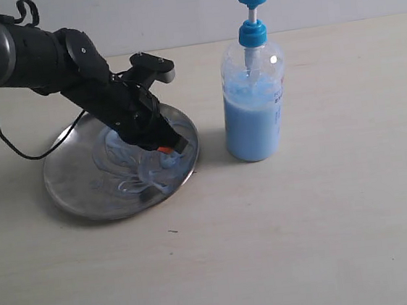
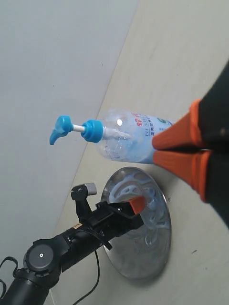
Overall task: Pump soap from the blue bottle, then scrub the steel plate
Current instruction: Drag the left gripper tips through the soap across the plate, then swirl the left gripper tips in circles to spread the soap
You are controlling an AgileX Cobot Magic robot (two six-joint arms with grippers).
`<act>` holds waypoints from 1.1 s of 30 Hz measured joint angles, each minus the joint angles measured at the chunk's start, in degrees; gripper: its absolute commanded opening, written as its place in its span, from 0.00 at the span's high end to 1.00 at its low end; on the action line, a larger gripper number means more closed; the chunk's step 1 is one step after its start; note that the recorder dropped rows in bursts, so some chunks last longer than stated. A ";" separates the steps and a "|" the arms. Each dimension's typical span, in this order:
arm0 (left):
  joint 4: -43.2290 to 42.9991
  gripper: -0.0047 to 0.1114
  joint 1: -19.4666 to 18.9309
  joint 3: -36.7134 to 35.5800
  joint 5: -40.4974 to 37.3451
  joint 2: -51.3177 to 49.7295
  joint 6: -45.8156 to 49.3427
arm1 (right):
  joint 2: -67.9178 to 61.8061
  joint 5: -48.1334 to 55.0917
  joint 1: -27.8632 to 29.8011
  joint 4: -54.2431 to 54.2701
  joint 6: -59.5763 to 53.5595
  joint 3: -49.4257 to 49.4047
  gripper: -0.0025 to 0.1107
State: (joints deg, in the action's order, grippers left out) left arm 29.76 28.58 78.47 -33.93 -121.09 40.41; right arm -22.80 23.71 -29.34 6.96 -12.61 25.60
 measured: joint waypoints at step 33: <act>0.74 0.96 0.00 0.10 4.33 -4.30 0.00 | 0.00 -0.32 0.00 0.12 0.00 0.00 0.98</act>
State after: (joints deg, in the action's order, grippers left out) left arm 30.50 28.58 78.57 -29.60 -125.39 40.41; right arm -22.80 23.39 -29.34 7.08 -12.61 25.60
